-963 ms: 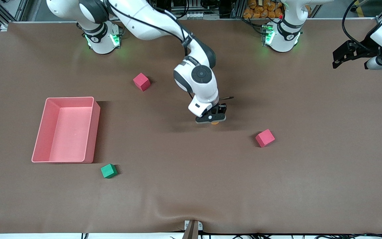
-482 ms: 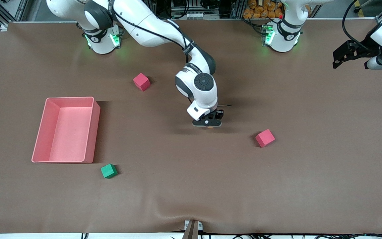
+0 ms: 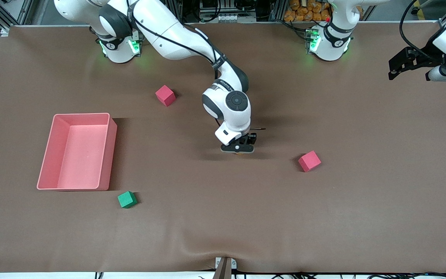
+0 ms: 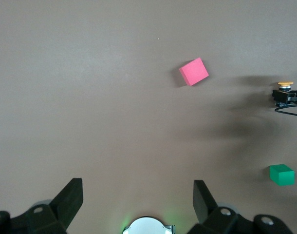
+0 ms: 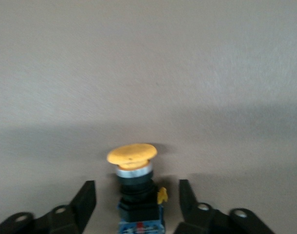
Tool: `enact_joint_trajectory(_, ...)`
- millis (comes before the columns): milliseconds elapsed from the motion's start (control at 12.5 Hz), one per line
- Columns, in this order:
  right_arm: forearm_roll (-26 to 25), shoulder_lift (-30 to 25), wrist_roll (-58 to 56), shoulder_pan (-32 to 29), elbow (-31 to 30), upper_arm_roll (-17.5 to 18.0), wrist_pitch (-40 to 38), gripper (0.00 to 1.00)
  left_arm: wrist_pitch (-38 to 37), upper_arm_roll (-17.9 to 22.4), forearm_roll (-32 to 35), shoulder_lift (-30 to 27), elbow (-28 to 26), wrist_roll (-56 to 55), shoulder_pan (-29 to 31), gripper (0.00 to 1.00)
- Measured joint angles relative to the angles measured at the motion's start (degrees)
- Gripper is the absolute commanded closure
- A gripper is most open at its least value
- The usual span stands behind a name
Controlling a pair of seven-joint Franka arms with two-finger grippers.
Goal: Place and upright button with both arms
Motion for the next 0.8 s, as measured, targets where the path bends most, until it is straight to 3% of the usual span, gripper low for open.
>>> enact_joint_trajectory(241,-0.16,-4.32,-1.36,-2.58,1.86,-0.52,-2.89,0.0,0.0,-0.01,0.0,0.0,0.01,0.0,0.01,0.0)
enact_joint_trajectory(482,-0.16,-10.42,-10.46,-7.67,1.94,-0.56,-9.82,0.0,0.0,-0.02,0.0,0.0,0.02,0.0,0.01,0.0)
enact_joint_trajectory(803,-0.16,-18.33,-20.82,-15.01,-5.34,-0.61,-12.12,0.0,0.0,-0.03,0.0,0.0,0.02,0.0,0.04,0.0)
